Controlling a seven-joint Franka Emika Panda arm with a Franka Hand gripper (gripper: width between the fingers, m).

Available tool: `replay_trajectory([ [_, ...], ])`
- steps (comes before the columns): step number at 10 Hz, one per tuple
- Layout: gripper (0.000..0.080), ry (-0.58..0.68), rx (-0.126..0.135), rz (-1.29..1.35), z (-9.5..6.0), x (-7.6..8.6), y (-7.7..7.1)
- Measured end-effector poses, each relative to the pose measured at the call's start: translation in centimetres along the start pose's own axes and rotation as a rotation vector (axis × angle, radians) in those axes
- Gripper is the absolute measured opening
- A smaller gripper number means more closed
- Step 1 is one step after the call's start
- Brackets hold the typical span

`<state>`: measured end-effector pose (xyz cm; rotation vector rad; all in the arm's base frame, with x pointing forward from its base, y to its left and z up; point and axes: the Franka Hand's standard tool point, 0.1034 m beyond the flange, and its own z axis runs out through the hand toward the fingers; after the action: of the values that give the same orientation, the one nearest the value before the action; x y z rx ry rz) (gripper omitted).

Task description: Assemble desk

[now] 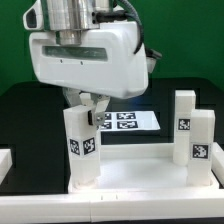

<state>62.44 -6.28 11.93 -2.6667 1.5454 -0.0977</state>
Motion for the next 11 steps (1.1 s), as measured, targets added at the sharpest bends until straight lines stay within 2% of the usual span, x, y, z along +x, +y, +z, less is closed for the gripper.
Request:
replay_trajectory([
  [2,0.0284,-0.018,-0.01,0.394,0.1,-0.1,-0.8],
  [3,0.0284,-0.026,0.008,0.649,0.2,-0.3,-1.3],
  [4,0.0284,-0.039,0.043,0.799,0.4,-0.5,-1.7],
  [5,0.0284,-0.05,0.057,0.873,0.4,-0.4,-1.8],
  [7,0.0298,-0.048,0.057,0.869,0.4,-0.4,-1.8],
  [8,0.0475,-0.046,0.061,0.816,0.3,-0.4,-1.8],
  [9,0.0475,-0.038,0.071,0.676,0.0,-0.2,-1.6],
  [10,0.0615,-0.031,0.074,0.497,-0.1,-0.3,-1.6],
  [11,0.0639,-0.03,0.07,0.298,-0.1,-0.4,-1.5],
])
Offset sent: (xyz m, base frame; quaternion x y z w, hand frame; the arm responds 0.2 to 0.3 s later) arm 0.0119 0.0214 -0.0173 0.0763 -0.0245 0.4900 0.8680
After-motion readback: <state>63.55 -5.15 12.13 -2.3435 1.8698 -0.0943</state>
